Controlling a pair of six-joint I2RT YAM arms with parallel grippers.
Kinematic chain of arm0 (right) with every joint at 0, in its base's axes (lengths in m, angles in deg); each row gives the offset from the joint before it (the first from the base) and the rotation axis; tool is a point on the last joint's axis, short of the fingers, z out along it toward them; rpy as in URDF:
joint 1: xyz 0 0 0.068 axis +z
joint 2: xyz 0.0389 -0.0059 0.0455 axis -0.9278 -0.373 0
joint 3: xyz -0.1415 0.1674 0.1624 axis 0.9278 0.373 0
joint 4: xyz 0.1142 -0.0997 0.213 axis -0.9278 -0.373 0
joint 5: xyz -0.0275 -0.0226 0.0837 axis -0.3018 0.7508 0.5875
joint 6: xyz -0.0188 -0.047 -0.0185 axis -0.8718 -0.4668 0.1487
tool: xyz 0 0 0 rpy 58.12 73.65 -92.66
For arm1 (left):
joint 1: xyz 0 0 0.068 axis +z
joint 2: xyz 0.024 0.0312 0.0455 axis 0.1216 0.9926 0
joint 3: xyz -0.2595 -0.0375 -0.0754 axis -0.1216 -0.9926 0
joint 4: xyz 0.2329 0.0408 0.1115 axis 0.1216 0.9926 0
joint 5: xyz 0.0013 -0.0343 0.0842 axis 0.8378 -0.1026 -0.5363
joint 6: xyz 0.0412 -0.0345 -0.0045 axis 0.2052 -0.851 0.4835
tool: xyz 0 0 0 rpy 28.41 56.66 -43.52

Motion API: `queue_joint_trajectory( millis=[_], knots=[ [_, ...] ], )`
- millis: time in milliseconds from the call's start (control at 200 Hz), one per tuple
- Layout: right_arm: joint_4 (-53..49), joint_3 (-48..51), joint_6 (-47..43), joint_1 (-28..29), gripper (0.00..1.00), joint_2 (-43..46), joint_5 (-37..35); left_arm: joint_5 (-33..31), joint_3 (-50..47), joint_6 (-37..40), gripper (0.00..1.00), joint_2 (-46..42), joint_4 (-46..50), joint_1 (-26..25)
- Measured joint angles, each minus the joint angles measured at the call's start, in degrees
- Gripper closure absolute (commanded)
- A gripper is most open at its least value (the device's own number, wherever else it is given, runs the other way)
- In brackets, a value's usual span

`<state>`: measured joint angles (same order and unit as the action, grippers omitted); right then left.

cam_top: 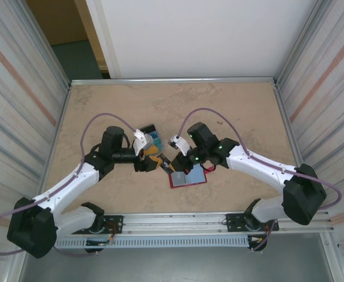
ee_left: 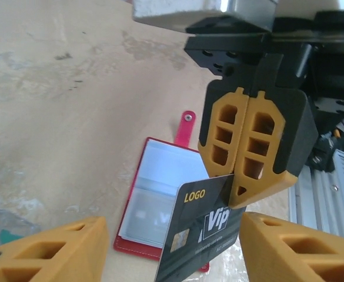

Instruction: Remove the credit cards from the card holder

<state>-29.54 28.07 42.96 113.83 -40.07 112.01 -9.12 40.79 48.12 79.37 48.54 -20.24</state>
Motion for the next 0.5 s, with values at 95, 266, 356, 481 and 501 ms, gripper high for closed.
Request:
queue_joint_trajectory(
  millis=[95,266,356,481,501],
  knots=[
    [-0.6,0.0,-1.0,0.0,1.00,0.0,1.1,1.7,1.1,1.7,0.51,1.7,1.4,-0.4],
    [-1.7,-0.9,-2.4,0.0,1.00,-0.6,2.6,2.9,2.7,4.4,0.95,4.1,4.2,-2.8],
    [-2.6,-1.0,-2.8,-0.5,1.00,-1.0,2.3,3.9,3.2,5.1,1.00,4.2,5.5,-3.7],
    [-2.7,-1.0,-3.0,-0.9,0.92,-1.0,3.2,3.9,3.2,4.9,1.00,3.8,5.8,-3.7],
    [-2.6,-1.0,-3.0,-1.2,0.89,-1.0,3.5,3.8,3.2,4.9,1.00,3.7,5.8,-3.8]
  ],
)
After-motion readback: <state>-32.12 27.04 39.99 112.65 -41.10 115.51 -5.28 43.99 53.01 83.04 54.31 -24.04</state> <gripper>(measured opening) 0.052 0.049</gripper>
